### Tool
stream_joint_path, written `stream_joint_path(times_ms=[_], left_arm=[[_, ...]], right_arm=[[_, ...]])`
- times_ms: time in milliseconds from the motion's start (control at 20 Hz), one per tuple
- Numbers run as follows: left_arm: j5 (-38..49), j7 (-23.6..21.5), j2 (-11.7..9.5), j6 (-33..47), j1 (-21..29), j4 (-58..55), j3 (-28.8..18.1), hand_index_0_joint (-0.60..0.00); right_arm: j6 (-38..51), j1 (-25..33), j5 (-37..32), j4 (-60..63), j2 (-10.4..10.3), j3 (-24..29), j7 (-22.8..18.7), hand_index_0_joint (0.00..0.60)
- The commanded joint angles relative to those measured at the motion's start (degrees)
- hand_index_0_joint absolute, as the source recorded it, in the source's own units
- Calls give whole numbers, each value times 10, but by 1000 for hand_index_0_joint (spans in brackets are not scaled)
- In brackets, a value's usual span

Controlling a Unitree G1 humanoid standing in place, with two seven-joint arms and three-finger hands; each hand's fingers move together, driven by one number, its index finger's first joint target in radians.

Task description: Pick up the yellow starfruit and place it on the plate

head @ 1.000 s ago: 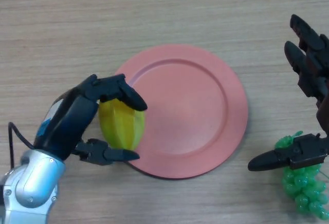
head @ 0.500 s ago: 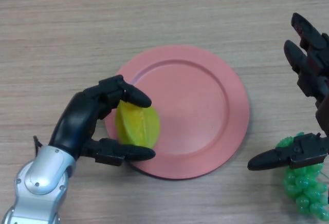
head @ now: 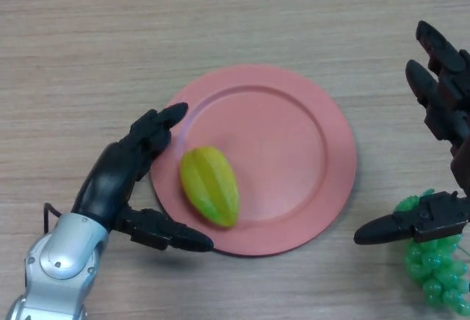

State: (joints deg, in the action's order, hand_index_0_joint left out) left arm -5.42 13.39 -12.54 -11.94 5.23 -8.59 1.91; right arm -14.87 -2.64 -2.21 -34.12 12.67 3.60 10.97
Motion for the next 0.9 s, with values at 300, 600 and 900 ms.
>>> stream_joint_path(times_ms=[300,600,900], left_arm=[[80,-23,-14,-3,-24,-181,-51,0],[91,-23,-35,48,-38,-241,-133,0],[175,-4,-50,37,-53,-260,-214,0]], right_arm=[[65,10,-21,-29,11,28,-9,0],[82,20,10,-13,12,18,-10,0],[77,22,10,-14,10,11,-11,0]])
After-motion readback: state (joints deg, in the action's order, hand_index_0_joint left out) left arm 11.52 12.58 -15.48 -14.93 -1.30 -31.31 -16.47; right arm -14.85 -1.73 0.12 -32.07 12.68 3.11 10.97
